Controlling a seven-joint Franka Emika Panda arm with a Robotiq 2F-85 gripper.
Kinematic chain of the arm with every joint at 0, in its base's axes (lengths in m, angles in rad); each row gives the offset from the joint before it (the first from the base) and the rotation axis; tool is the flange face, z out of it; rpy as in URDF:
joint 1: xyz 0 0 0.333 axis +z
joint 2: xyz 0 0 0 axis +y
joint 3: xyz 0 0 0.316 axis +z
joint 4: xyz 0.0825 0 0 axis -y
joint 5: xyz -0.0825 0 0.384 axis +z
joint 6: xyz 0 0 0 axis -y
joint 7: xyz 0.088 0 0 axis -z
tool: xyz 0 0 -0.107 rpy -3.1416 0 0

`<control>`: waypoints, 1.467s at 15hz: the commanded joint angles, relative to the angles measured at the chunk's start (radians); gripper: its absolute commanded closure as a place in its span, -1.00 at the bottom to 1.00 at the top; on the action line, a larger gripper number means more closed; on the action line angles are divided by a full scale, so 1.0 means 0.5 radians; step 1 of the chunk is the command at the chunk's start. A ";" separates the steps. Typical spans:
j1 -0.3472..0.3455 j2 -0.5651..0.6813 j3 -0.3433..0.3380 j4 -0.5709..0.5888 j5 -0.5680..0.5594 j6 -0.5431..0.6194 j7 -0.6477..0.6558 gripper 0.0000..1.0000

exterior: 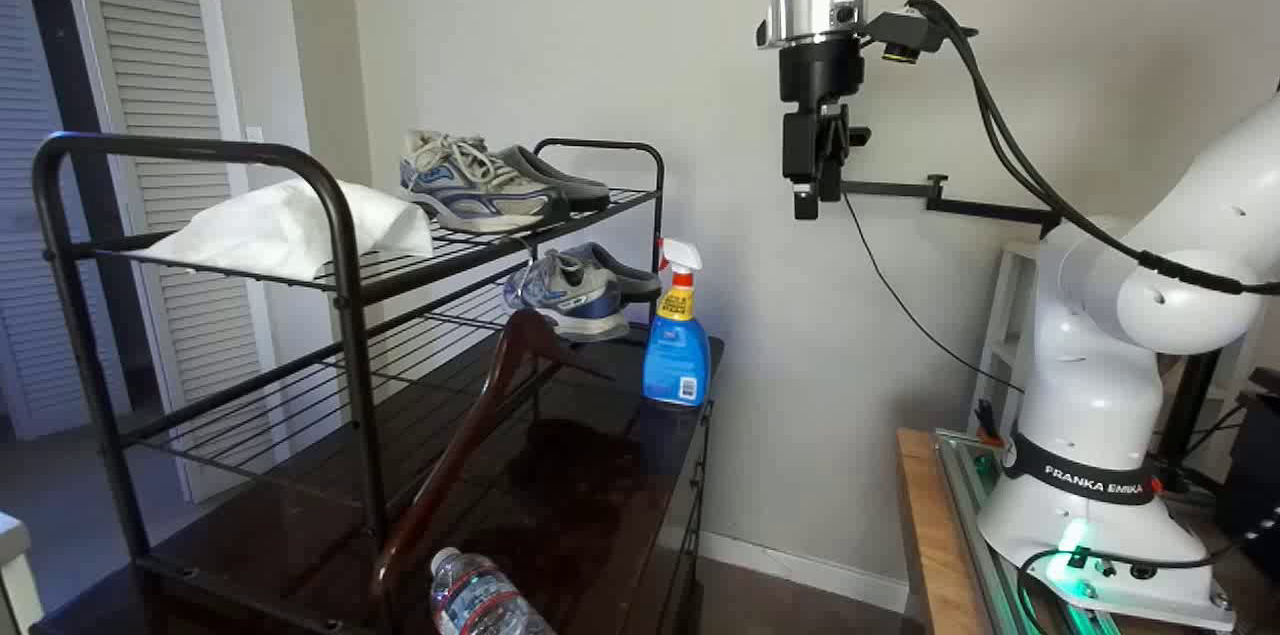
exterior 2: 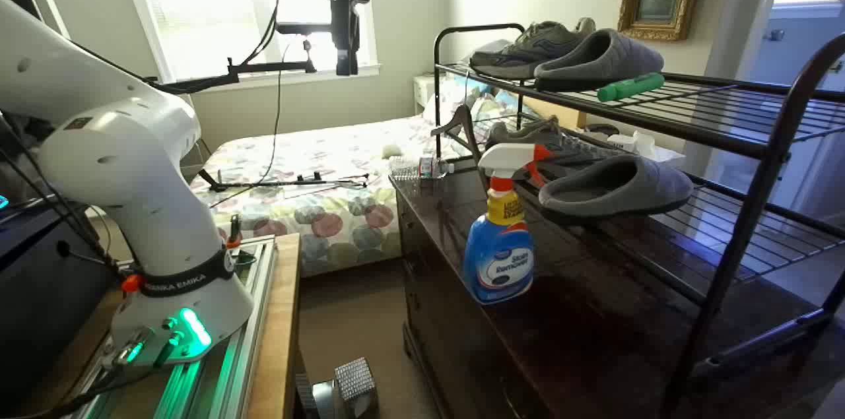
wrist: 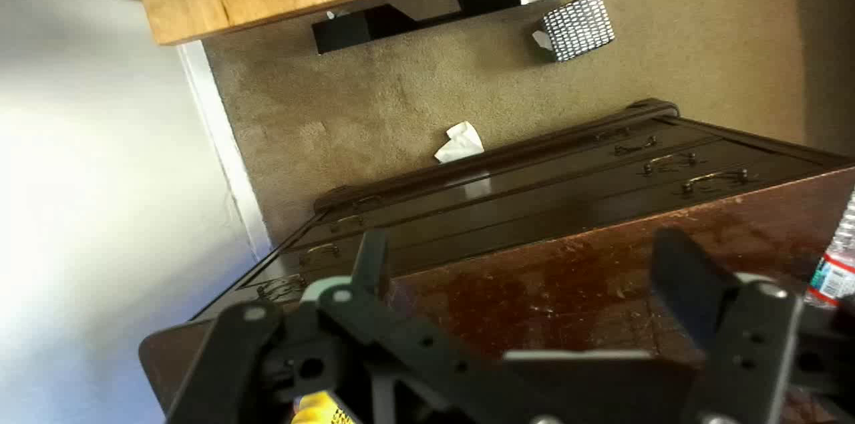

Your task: Put the water bottle on the topmost shelf.

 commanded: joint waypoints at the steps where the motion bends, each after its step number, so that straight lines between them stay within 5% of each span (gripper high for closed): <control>1: 0.013 0.004 -0.010 0.005 -0.006 -0.004 0.006 -1.00; 7: 0.040 0.045 -0.022 -0.102 0.204 0.179 0.075 -1.00; 16: 0.433 0.357 0.148 -0.627 1.244 1.262 0.000 -1.00; 22: 0.483 0.790 0.558 -0.586 1.002 2.040 0.456 -1.00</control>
